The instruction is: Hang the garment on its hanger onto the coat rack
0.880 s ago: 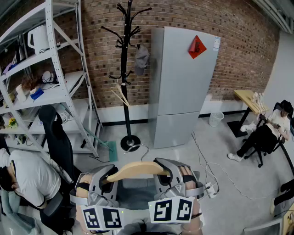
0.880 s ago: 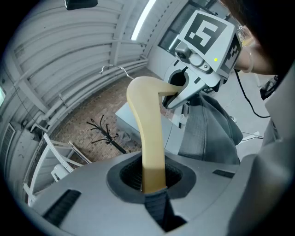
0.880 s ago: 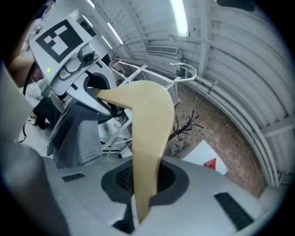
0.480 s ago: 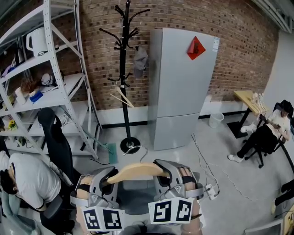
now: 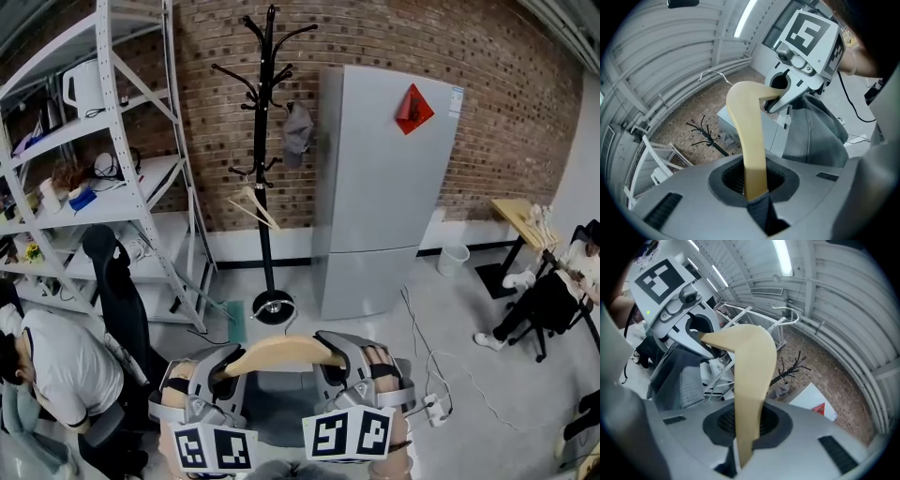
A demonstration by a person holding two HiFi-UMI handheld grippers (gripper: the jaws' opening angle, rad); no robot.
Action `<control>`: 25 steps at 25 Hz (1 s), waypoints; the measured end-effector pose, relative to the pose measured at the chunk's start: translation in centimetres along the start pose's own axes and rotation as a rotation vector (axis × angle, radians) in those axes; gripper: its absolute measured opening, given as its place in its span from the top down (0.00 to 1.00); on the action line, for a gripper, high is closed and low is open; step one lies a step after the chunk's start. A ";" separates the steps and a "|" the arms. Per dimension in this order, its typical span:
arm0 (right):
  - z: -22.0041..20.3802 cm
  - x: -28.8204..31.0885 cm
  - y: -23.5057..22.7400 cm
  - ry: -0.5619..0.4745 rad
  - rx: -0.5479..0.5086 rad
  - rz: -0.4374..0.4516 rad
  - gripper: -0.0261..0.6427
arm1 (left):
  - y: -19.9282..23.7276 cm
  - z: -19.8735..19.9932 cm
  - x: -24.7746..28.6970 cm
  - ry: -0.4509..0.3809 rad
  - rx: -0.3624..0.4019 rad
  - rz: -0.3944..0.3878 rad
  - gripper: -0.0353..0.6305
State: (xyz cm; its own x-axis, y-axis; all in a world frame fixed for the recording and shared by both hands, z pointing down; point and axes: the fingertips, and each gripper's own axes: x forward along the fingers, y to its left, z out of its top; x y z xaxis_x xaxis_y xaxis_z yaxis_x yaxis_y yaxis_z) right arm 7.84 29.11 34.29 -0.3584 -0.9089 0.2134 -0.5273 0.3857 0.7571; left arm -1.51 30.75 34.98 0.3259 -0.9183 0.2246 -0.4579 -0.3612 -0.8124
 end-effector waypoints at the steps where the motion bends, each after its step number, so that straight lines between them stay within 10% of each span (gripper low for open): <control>1: -0.1 0.3 -0.2 -0.003 0.002 0.000 0.90 | 0.0 0.1 0.3 -0.002 -0.002 0.001 0.88; 25: 1.0 17.0 -3.9 0.011 -0.009 0.013 0.90 | 8.1 -6.1 14.0 -0.031 -0.018 -0.039 0.88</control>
State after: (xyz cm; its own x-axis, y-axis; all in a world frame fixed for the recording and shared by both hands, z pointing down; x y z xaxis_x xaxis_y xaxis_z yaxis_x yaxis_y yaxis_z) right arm 2.99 12.29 34.33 -0.3565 -0.9054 0.2304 -0.5157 0.3963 0.7596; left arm -5.70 13.99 34.77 0.3691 -0.8982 0.2387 -0.4588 -0.3995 -0.7937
